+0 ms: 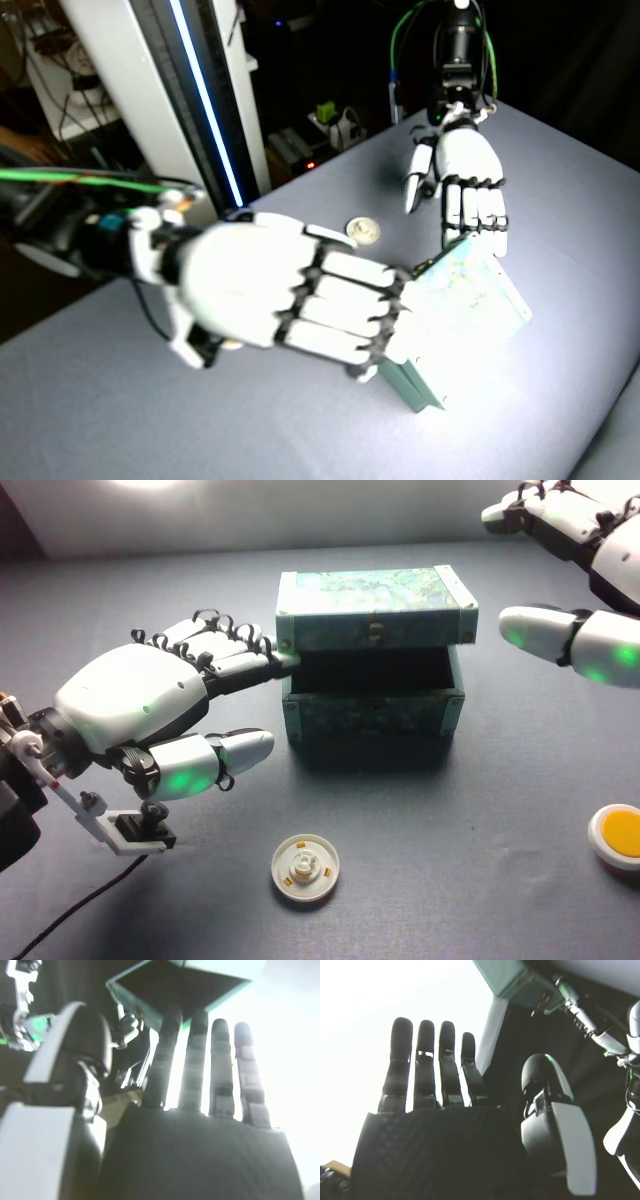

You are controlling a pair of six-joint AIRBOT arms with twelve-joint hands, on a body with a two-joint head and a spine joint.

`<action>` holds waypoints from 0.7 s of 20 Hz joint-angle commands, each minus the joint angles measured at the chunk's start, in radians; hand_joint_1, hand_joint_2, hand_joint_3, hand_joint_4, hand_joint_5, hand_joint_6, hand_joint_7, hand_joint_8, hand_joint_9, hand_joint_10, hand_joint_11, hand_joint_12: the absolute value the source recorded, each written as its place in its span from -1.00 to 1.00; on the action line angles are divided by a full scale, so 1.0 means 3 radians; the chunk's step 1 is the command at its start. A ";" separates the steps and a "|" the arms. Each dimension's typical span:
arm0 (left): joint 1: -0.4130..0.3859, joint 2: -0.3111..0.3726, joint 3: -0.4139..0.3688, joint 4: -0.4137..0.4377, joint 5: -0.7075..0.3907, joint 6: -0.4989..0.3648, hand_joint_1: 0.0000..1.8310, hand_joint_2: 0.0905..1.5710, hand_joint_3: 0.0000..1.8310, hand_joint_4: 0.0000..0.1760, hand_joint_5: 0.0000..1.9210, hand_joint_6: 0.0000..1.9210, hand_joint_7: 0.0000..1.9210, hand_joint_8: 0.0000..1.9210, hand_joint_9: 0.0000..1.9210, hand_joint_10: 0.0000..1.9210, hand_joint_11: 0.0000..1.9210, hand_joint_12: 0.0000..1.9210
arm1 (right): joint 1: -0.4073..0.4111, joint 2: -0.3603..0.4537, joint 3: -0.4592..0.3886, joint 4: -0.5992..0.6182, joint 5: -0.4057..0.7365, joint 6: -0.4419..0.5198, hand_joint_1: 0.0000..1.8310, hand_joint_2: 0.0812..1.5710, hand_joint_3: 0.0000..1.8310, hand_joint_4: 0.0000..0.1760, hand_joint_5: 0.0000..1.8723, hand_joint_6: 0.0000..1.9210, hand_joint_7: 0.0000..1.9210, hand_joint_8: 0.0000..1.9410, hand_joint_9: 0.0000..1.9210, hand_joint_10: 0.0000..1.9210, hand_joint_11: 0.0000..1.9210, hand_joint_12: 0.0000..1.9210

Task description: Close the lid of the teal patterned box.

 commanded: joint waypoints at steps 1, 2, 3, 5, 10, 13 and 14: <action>0.0000 0.0018 0.0002 -0.0024 -0.0457 -0.0014 -0.80 0.83 -1.00 -1.00 -0.52 -0.86 -0.50 -0.91 -0.60 -0.81 -1.00 0.52 | -0.0016 0.0050 -0.0026 -0.0025 0.0569 0.0053 -1.00 0.74 -1.00 -1.00 -1.00 -0.37 -0.81 -0.82 -1.00 -0.34 -1.00 0.40; 0.0001 0.0019 0.0002 -0.0023 -0.0453 -0.0014 -0.79 0.83 -1.00 -1.00 -0.50 -0.71 -0.41 -0.90 -0.61 -0.53 -1.00 0.64 | -0.0051 0.0068 -0.0043 -0.0025 0.0612 0.0071 -1.00 0.72 -1.00 -1.00 -1.00 -0.39 -0.80 -0.85 -1.00 -0.34 -1.00 0.37; 0.0003 0.0020 0.0001 -0.0023 -0.0450 -0.0014 -0.78 0.83 -1.00 -1.00 -0.47 -0.46 -0.30 -0.76 -0.58 -0.06 -0.91 0.83 | -0.0106 0.0096 -0.0069 -0.0025 0.0680 0.0097 -1.00 0.72 -1.00 -1.00 -1.00 -0.35 -0.77 -0.86 -1.00 -0.32 -1.00 0.44; 0.0013 0.0037 -0.0013 -0.0024 -0.0482 -0.0014 -0.85 0.81 -1.00 -1.00 -0.48 -0.17 -0.27 -0.20 -0.33 0.35 -0.48 0.90 | -0.0210 0.0152 -0.0117 -0.0025 0.0816 0.0161 -1.00 0.66 -1.00 -1.00 -1.00 -0.31 -0.71 -0.88 -1.00 -0.13 -1.00 0.56; 0.0100 0.0199 -0.0157 -0.0024 -0.0801 0.0036 -0.55 0.76 -1.00 -0.37 -0.75 0.28 -0.60 0.12 -0.65 0.44 -0.76 0.92 | -0.0436 0.0298 -0.0265 -0.0025 0.1217 0.0203 -1.00 0.73 -0.99 -1.00 -1.00 -0.23 -0.68 -0.88 -1.00 0.04 -1.00 0.85; 0.0163 0.0296 -0.0249 -0.0060 -0.1040 0.0118 -0.67 0.81 -1.00 -0.40 -0.93 -0.56 -0.80 -0.72 -0.98 -0.23 -1.00 0.42 | -0.0593 0.0430 -0.0382 -0.0027 0.1521 0.0204 -1.00 0.74 -0.99 -1.00 -1.00 -0.41 -0.76 -0.89 -1.00 -0.17 -1.00 0.63; 0.0194 0.0335 -0.0293 -0.0079 -0.1110 0.0154 -0.65 0.82 -1.00 -0.34 -0.90 -0.74 -0.80 -0.89 -0.97 -0.44 -1.00 0.26 | -0.0662 0.0483 -0.0431 -0.0035 0.1626 0.0204 -1.00 0.75 -0.99 -1.00 -1.00 -0.48 -0.79 -0.91 -1.00 -0.31 -1.00 0.47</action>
